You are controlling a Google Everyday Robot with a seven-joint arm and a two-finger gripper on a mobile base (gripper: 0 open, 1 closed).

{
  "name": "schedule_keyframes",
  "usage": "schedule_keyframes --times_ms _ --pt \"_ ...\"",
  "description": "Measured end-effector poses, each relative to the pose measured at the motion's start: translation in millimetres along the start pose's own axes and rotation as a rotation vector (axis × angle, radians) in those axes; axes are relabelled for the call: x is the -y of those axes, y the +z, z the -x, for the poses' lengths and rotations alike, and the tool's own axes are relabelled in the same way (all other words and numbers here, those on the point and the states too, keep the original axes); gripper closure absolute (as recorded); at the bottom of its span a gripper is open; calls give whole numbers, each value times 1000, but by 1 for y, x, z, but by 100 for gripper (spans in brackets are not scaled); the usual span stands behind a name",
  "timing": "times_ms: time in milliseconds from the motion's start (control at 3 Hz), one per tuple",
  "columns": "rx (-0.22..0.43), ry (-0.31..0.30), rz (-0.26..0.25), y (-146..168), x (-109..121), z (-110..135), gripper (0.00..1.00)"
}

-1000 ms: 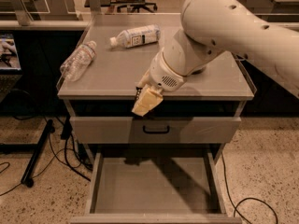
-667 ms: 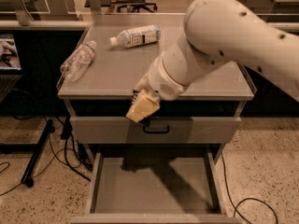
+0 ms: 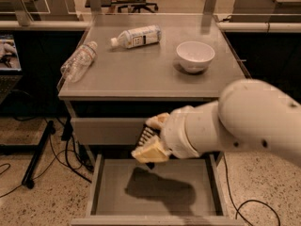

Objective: Place rxbar chocolate into middle drawer

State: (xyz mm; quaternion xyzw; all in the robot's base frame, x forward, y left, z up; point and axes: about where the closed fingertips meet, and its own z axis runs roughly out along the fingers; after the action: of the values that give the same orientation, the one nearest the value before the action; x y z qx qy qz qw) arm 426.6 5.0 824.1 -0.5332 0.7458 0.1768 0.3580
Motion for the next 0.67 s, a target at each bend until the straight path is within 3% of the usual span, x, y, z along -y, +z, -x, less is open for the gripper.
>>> schedule_keyframes --times_ms 333,667 --pt "49 85 -48 2 -7 -48 100" --pt "75 211 -47 14 14 -112 100"
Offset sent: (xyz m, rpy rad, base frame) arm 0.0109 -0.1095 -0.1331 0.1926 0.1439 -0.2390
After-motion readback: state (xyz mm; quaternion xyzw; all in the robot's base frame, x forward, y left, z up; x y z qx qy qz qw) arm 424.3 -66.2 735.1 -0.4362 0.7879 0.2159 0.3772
